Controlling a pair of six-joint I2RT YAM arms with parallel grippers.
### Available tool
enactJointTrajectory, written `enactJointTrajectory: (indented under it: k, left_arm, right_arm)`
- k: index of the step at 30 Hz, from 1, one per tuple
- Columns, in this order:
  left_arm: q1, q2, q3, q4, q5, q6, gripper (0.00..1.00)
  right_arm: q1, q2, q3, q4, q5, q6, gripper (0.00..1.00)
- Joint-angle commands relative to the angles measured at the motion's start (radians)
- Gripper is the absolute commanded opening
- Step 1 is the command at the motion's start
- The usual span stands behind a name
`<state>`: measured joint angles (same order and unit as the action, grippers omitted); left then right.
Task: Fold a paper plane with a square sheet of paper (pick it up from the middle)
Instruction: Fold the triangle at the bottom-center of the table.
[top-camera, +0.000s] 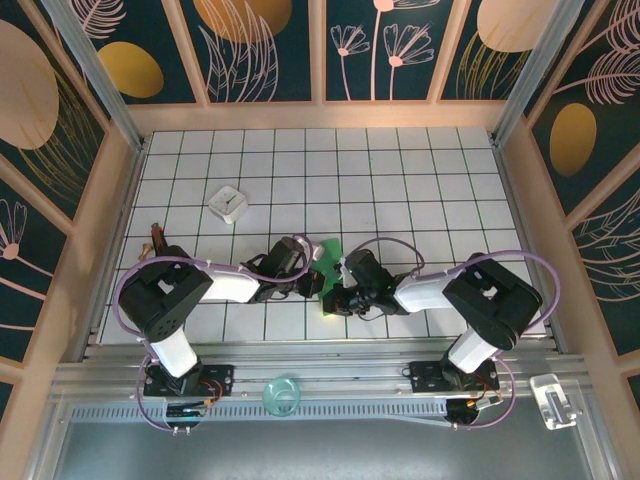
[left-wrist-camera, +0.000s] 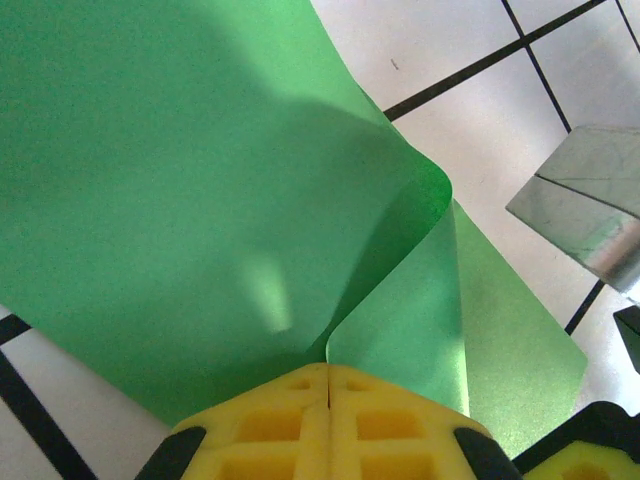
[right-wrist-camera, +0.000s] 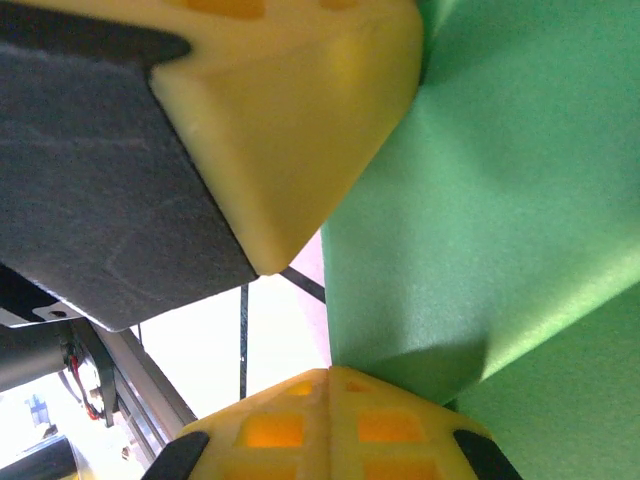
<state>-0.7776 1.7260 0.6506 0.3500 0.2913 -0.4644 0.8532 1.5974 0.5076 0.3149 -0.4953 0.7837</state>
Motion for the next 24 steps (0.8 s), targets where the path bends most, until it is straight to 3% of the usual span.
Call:
enactJointTrajectory:
  k: [1, 24]
  left_arm:
    - [0.006, 0.026, -0.020, -0.076, -0.019, 0.023, 0.00]
    - [0.007, 0.033, -0.016, -0.081, -0.038, 0.025, 0.00]
  right_arm:
    - [0.016, 0.011, -0.035, -0.028, 0.026, -0.007, 0.02]
    - [0.107, -0.062, -0.072, -0.105, 0.035, 0.016, 0.00]
